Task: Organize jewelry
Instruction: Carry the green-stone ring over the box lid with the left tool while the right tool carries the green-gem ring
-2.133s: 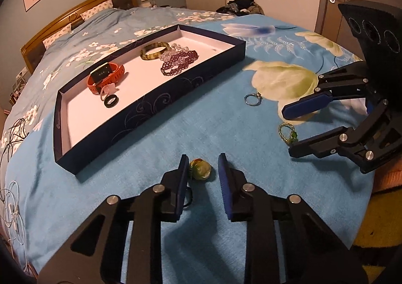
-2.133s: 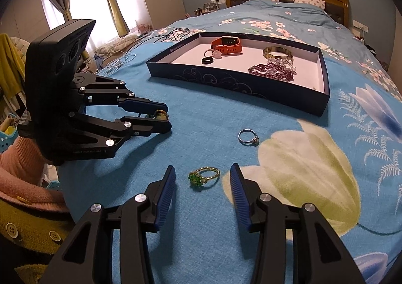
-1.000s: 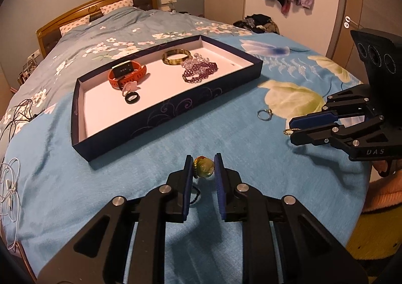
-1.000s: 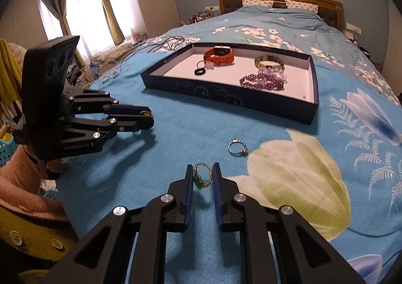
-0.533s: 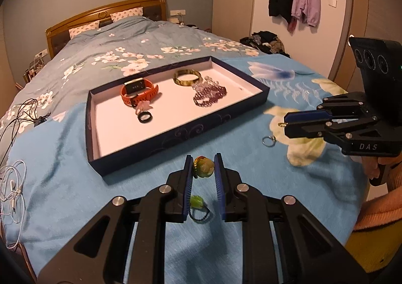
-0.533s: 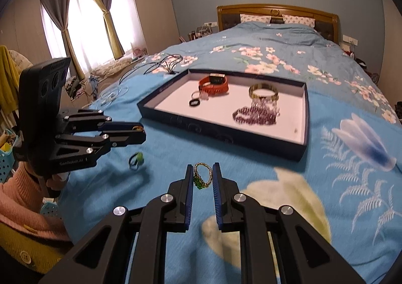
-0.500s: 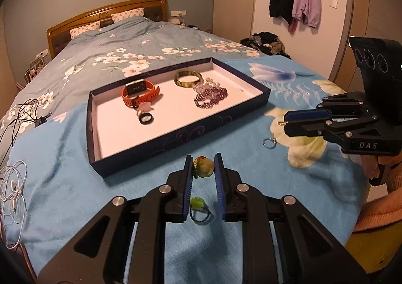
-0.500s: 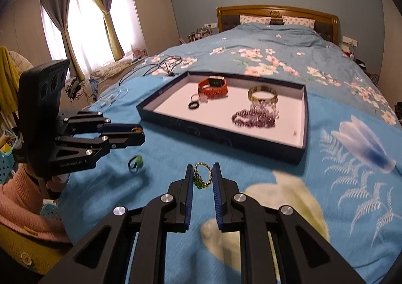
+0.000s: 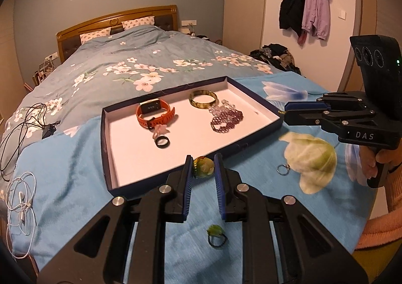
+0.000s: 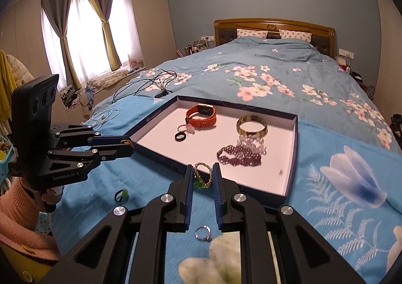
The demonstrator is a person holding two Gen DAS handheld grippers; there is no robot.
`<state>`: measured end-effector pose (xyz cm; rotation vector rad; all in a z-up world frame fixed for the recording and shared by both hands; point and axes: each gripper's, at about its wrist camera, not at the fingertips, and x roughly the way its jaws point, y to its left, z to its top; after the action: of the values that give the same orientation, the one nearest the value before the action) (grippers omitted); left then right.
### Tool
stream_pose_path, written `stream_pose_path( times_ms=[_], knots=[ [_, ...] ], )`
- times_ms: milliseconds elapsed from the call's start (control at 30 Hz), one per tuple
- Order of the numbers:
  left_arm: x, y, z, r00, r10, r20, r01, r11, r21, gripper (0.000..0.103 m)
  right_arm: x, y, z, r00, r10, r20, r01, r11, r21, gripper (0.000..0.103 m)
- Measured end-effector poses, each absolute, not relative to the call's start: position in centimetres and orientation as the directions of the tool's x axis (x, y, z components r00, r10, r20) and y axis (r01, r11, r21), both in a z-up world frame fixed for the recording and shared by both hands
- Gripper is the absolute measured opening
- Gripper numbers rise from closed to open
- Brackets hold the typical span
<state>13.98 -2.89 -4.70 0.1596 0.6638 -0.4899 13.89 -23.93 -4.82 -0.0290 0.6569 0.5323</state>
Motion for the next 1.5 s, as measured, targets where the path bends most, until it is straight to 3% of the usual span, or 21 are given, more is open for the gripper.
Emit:
stream_pose_path(
  times_ms=[1500],
  knots=[
    [21.0,-3.0,-5.7,0.684,-0.326,-0.653,0.4,0.916,-0.038,0.017,19.6,-23.5,-5.9,0.647,0.445,-0.619,-0.45,0.878,0.161,0.013]
  ],
)
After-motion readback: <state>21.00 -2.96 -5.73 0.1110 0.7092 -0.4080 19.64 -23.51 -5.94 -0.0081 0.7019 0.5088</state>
